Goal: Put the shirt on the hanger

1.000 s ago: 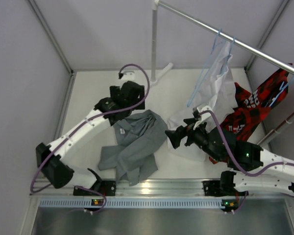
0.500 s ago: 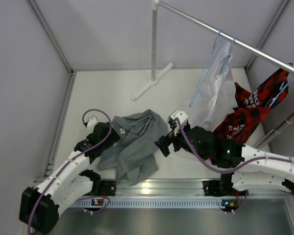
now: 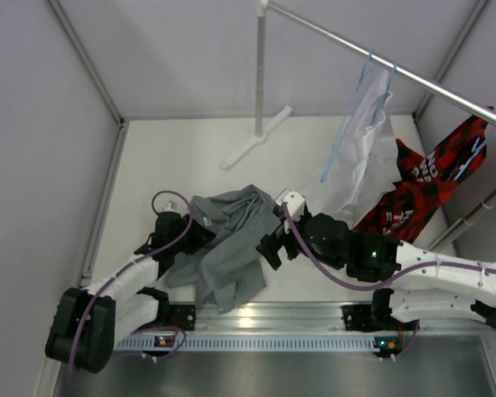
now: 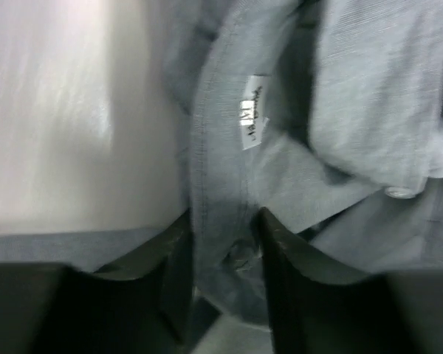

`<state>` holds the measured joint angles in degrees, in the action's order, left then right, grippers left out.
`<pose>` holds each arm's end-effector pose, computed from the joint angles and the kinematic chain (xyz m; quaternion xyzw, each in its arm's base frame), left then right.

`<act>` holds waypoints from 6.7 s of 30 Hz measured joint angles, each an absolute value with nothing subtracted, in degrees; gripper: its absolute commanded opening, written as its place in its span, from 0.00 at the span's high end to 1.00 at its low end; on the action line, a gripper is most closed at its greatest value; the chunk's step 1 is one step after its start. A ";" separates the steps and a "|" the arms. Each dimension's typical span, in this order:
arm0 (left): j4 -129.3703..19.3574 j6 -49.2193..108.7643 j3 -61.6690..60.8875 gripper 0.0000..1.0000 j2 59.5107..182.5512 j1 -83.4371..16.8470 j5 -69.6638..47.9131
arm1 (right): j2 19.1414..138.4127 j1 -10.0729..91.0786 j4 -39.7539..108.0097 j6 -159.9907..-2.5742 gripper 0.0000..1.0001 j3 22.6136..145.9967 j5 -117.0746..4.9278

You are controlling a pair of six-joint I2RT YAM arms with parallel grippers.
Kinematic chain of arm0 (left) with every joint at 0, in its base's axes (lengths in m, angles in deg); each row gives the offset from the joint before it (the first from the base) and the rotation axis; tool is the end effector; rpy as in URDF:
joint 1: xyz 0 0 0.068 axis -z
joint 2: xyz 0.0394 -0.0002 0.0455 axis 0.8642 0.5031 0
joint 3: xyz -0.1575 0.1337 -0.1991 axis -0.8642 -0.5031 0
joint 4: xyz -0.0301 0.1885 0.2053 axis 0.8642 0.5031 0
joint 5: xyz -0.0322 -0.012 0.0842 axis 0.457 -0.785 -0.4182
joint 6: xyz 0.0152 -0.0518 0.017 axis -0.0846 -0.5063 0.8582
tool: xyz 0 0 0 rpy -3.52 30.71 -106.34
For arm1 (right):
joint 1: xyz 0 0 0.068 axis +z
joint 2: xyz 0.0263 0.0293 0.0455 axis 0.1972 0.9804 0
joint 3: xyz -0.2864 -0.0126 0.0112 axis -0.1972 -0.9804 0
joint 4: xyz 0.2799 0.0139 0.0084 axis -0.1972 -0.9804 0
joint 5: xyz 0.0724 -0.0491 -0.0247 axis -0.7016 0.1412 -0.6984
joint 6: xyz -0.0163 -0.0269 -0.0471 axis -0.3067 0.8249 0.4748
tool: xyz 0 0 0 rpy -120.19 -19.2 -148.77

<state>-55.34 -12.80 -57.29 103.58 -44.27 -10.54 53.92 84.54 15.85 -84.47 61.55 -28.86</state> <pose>0.1854 -0.0575 0.1409 -0.2694 0.8642 -0.2954 0.3054 0.0811 0.2224 0.3473 -0.3476 0.7465 0.2592 0.5047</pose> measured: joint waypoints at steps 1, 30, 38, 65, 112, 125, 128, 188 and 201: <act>-56.17 -12.84 -57.86 0.66 104.15 -44.46 -10.14 | 54.10 84.52 15.85 -84.47 0.00 61.55 -28.95; -0.06 33.04 9.13 1.00 104.43 -27.15 4.13 | 76.83 64.70 9.69 -72.99 0.04 99.76 -56.16; 5.09 36.49 14.16 1.00 108.76 -17.73 -3.28 | 75.96 61.50 7.02 -71.48 0.11 93.49 -58.89; 5.47 30.76 13.85 1.00 112.98 -17.69 -14.12 | 79.65 69.11 15.50 -97.47 0.51 84.66 -25.93; -25.09 24.07 -2.85 1.00 110.05 -45.07 9.97 | 66.23 72.70 18.25 -89.56 1.00 78.95 -27.07; -40.89 11.42 -18.93 0.26 111.93 -41.90 6.75 | 73.14 67.71 20.79 -100.55 1.00 69.71 -22.22; -40.96 11.57 -18.85 0.02 111.77 -41.47 4.90 | 73.18 67.10 21.01 -101.14 1.00 69.71 -21.78; -5.59 21.76 -6.83 1.00 117.50 -27.02 -18.67 | 82.91 59.60 16.55 -96.71 0.45 81.42 -34.91; -3.71 24.01 -6.83 1.00 121.48 -30.19 -19.06 | 79.19 59.58 4.24 -90.28 0.30 98.14 -43.81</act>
<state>-3.71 24.01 -6.83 121.48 -30.19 -19.06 79.19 59.58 4.24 -90.28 98.14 -43.81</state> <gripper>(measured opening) 0.029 0.720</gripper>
